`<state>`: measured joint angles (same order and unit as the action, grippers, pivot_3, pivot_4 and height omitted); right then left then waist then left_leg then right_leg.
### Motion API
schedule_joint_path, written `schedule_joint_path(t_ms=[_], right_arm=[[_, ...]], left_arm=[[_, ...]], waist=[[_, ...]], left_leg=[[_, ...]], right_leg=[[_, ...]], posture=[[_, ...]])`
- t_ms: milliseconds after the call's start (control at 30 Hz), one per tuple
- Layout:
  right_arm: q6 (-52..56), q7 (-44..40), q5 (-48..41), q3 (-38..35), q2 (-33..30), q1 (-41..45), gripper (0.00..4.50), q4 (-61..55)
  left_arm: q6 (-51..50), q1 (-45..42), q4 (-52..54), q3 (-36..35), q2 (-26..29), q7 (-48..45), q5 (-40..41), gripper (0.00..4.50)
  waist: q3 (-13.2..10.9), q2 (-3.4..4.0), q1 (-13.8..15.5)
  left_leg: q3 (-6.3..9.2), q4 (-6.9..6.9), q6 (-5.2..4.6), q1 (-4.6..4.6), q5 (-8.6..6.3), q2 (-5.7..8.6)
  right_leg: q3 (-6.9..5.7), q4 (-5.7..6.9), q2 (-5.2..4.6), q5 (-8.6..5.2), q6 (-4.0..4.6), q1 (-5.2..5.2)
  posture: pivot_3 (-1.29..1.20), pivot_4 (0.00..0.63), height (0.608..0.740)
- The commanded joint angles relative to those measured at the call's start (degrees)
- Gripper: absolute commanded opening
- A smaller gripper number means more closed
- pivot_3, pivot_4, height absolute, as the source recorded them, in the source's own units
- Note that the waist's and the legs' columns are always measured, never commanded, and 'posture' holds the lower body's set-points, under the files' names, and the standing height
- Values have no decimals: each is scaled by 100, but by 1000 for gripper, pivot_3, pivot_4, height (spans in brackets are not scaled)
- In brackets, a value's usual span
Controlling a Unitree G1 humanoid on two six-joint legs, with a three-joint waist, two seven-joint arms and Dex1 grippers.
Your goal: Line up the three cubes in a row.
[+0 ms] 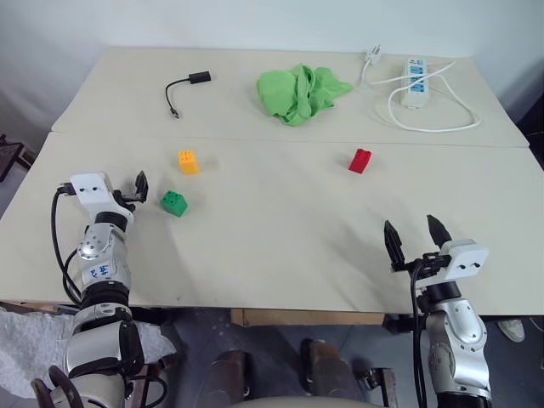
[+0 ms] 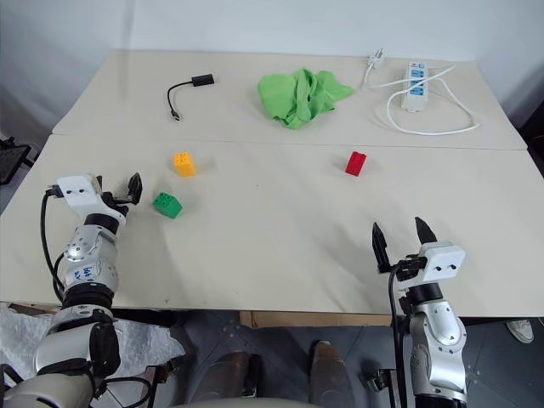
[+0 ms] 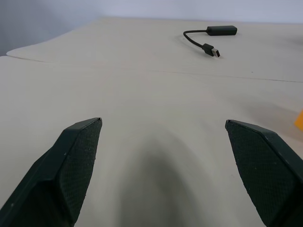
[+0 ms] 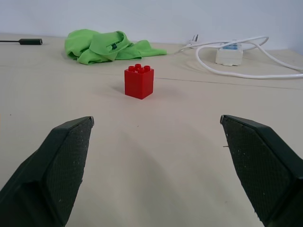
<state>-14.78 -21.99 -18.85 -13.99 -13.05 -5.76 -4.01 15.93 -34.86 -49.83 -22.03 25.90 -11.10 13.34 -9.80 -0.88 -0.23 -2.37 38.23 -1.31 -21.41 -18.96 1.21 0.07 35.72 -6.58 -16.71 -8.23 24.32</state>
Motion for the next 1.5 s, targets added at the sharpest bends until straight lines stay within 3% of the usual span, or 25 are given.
schedule_joint_path(t_ms=[33, 167, 267, 400, 500, 567, 700, 800, 933, 1067, 1300, 1500], right_arm=[[-126, -46, 19, -66, -73, 28, 4500, -60], [-148, -187, -83, -67, -108, 42, 4500, -131], [78, -529, -472, -116, -304, -3, 4500, -437], [360, -916, -826, -313, -799, -167, 4500, -780], [584, -1406, -1132, -850, -1487, -404, 4500, -705], [658, -1588, -1226, -1050, -1738, -465, 4500, -555], [808, -1910, -1332, -1360, -2065, -548, 4500, -232], [1436, -1874, -1430, -1080, -2203, -209, 4500, -423], [3425, -730, -1152, -349, -2512, 1109, 4500, -811], [4745, 156, -1128, 95, -2235, 2575, 4500, -653], [5451, 1474, -426, 611, -1096, 4347, 4500, 648], [4966, 2380, 464, 754, -423, 4993, 4500, 1834]], left_arm=[[99, 39, 239, 18, 117, 44, -75, 4414], [90, 416, 966, -236, 108, -533, 470, 4414], [-205, 1005, 1889, -288, 405, -1322, 823, 4414], [-651, 1612, 2820, -364, 848, -2278, 1316, 4414], [-1216, 2399, 3966, -325, 1403, -3763, 2047, 4414], [-1477, 2667, 4460, -343, 1557, -4172, 2347, 4414], [-1924, 3245, 5367, -141, 1855, -4626, 2389, 4414], [-1821, 3332, 5579, 337, 1681, -4849, 2104, 4414], [-2125, 3111, 5782, 615, 1403, -4735, 2255, 4414], [-2124, 2944, 5683, 823, 1326, -4796, 2046, 4414], [-1973, 2627, 5381, 1156, 1248, -5027, 1765, 4414], [-1885, 2547, 5395, 1284, 1155, -5023, 1593, 4414]], waist=[[0, 0, 0], [0, 0, -32], [0, 0, -98], [0, 0, -129], [0, 2, -128], [-2, 7, -120], [-1, 7, -129], [1, 16, -129], [-6, 31, -199], [-8, 38, -146], [-8, 39, -143], [-8, 40, -148]], left_leg=[[0, 0, 0, 0, 0, 0], [0, -1, 1, 0, -1, -2], [0, -1, 2, 1, -5, -4], [3, 1, -2, 1, -8, -4], [5, 2, -9, 9, -16, -5], [16, 1, -20, 28, -30, -5], [39, 2, -32, 44, -44, -3], [39, 1, -32, 44, -45, -3], [23, 9, -31, 45, -43, -3], [31, 13, -13, 32, -35, -10], [39, 36, -37, 8, -47, 13], [40, 46, -63, 6, -65, 36]], right_leg=[[0, 0, 0, 0, 0, 0], [0, -1, 0, 0, 0, 0], [-6, -1, -3, 0, 1, 1], [-8, -2, -11, 1, 2, -1], [-8, -10, -23, 1, 3, -14], [-19, -28, -51, 0, 5, -44], [-43, -71, -83, 3, 8, -90], [-54, -75, -83, 3, 8, -92], [-79, -70, -87, 7, 2, -82], [-104, -67, -84, 3, 12, -61], [-131, -48, -86, 3, 12, -61], [-150, -25, -91, 3, 12, -57]], posture=[[0, 150, 740], [0, 150, 740], [0, 150, 740], [0, 150, 740], [0, 150, 740], [0, 150, 740], [0, 150, 740], [0, 150, 740], [0, 150, 740], [0, 150, 740], [0, 150, 740], [0, 150, 740]])
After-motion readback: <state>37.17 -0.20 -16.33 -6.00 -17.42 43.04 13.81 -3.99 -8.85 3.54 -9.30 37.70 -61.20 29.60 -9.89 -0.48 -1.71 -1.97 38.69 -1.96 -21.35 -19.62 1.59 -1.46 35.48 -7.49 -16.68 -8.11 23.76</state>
